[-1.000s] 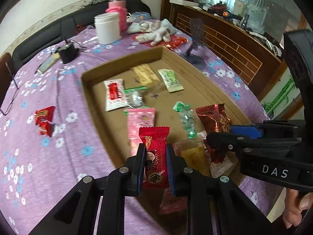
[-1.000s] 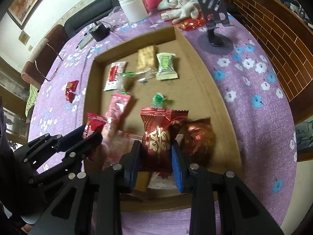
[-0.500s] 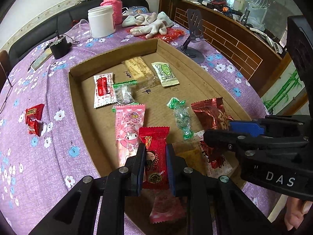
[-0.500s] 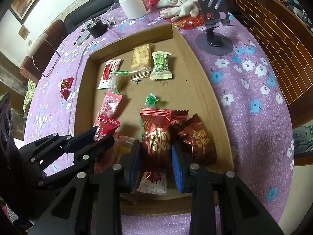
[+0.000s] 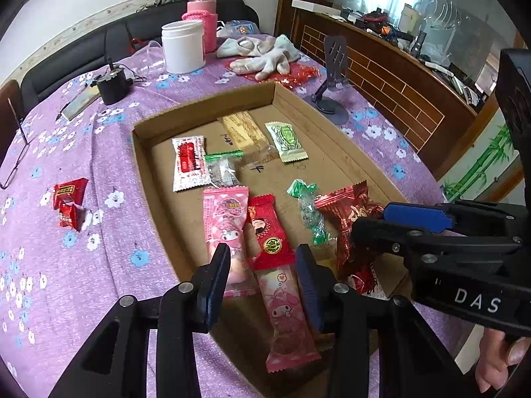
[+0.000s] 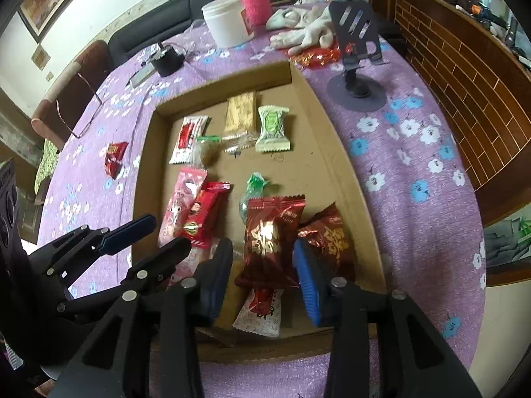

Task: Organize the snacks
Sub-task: 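Lower both packs into the tray and open both grippers, then move both grippers back toward the remaining red snacks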

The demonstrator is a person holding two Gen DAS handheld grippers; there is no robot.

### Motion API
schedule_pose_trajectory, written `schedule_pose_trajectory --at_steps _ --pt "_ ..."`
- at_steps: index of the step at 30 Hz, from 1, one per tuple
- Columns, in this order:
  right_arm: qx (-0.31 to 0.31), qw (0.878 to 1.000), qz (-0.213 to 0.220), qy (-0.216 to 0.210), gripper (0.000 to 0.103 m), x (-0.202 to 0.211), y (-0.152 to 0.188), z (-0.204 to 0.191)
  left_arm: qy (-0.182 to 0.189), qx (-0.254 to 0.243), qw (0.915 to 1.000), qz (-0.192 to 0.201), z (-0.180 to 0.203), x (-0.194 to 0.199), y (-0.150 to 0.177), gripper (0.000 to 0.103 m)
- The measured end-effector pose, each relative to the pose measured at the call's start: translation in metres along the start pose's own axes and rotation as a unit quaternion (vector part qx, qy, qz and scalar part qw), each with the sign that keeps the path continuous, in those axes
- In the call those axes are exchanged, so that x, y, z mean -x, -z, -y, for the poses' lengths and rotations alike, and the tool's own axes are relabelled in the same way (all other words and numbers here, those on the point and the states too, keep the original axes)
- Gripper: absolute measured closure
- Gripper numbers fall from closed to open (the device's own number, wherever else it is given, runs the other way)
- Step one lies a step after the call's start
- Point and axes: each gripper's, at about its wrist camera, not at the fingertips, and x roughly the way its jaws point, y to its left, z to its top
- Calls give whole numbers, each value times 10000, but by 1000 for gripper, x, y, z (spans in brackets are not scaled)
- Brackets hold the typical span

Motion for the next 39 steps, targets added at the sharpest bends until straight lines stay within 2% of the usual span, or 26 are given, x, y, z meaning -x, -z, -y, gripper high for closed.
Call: schedule_pose_trajectory --at_steps 5,13,23,29,34,39 --pt "-20 10000 71 -9 65 3 0 -8 -21 145 9998 147 -11 14 1 60" --pt "130 9998 110 -120 65 2 0 -36 -211 646 9972 308 -53 35 13 60" --pt "551 9971 -38 -519 65 -10 -7 -98 -550 1486 9871 218 -126 51 53 60" --pt "789 9901 -438 -1071 65 -35 -27 -149 -758 1928 9782 143 -168 61 82 60" --pt "1027 9862 -618 -1139 65 -68 -57 -191 -916 2211 9709 116 -202 73 106 60" --pt "767 9849 -797 -1334 65 -119 -89 -220 -1023 2472 9635 91 -230 82 126 60"
